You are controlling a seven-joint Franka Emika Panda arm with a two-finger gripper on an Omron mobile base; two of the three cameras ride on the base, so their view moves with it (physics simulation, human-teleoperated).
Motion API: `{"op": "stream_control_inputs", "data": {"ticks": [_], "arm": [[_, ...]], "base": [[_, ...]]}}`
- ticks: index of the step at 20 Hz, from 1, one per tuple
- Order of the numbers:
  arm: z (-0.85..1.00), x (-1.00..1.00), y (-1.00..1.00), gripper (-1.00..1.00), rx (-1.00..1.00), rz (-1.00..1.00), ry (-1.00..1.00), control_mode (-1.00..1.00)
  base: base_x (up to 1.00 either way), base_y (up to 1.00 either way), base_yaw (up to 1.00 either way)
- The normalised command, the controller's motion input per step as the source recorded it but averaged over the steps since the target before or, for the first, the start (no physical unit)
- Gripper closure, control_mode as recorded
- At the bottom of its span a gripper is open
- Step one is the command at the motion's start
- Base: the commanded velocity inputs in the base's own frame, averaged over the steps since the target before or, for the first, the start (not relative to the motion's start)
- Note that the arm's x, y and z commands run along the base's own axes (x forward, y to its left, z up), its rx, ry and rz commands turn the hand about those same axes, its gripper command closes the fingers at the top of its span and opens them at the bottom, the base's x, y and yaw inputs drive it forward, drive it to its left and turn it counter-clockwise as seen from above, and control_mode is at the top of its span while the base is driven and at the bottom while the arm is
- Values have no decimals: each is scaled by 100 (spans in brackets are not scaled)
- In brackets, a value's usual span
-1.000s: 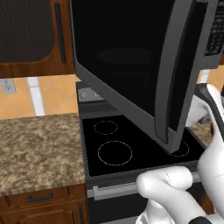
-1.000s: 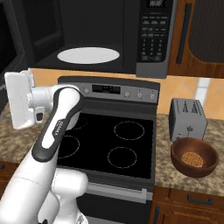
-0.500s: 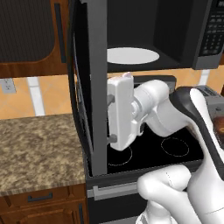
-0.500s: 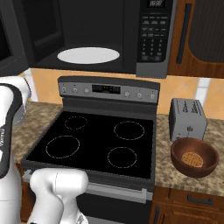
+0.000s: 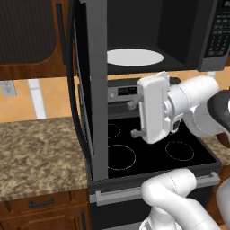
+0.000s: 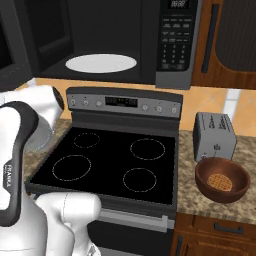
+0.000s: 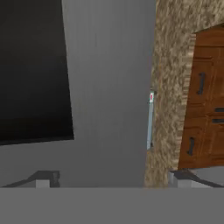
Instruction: Open the microwave, place the bowl with waffle inside the microwave, then close the microwave door and turn it on.
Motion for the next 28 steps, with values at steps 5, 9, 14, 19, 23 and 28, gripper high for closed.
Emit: {"op": "stream_control_inputs", "data": {"ticks": [5,9,14,19,23,28], "arm": [[-25,71,-100,-100,-5,-40,-6,-100],[-20,62,-100,-100,-12,-45,0,-100],[-38,19,-92,-100,-25,-61,0,-100],[-21,11,-68,-100,-41,-64,0,-100],[-20,19,-77,-100,-34,-63,3,-100],[-40,28,-100,-100,-6,-56,20,-100]], "base": [[0,0,0],[0,0,0],[0,0,0],[0,0,0],[0,0,0],[0,0,0]]}}
